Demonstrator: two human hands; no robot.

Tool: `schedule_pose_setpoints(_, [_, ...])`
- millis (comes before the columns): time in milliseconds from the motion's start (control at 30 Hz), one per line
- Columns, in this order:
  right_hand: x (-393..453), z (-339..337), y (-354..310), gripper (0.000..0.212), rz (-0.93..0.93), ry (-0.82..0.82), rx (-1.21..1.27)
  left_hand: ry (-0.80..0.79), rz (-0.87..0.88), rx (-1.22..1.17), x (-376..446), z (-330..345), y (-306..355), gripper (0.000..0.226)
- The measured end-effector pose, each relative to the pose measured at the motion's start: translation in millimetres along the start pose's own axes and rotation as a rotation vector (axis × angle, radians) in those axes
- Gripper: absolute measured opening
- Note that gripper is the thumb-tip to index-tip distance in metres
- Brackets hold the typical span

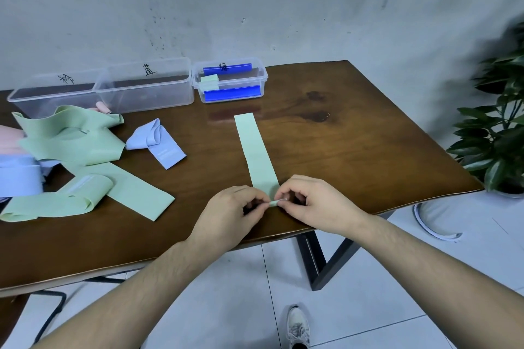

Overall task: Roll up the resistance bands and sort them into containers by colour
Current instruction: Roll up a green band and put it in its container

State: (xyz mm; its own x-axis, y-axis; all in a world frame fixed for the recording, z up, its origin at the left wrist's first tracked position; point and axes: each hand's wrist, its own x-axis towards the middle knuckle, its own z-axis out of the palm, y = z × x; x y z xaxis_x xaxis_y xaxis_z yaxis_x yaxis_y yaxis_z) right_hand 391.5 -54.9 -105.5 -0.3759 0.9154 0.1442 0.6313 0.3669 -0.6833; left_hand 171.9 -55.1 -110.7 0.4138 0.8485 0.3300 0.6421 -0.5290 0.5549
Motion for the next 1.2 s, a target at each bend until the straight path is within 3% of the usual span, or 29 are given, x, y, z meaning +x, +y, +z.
schedule_pose_setpoints(100, [1.4,-1.2,-0.6,0.017,0.026,-0.007,0.047,-0.023,-0.107,-0.091,1.3,1.0,1.8,0.008])
schedule_pose_setpoints(233, [1.3,-2.4,-2.1,0.017,0.051,-0.026,0.084,-0.022,-0.125,-0.059,-0.9,0.6,3.1,0.009])
schedule_pose_setpoints(433, [5.8,-3.4,-2.5,0.010,0.049,-0.024,0.030,0.027,-0.010,0.047,-1.0,2.3,3.6,0.007])
schedule_pose_setpoints(767, [1.2,4.0,5.9,0.019,-0.308,0.083,-0.432,0.053,0.038,0.085,1.8,6.6,-1.6,0.005])
schedule_pose_setpoints(900, [1.4,4.7,6.5,0.018,-0.327,0.094,-0.418,0.048,0.113,0.178,-0.1,6.7,-1.7,0.021])
schedule_pose_setpoints(1200, [-1.3,4.3,3.3,0.015,-0.293,0.072,-0.388,0.038,0.175,0.225,-1.7,9.1,-2.9,0.008])
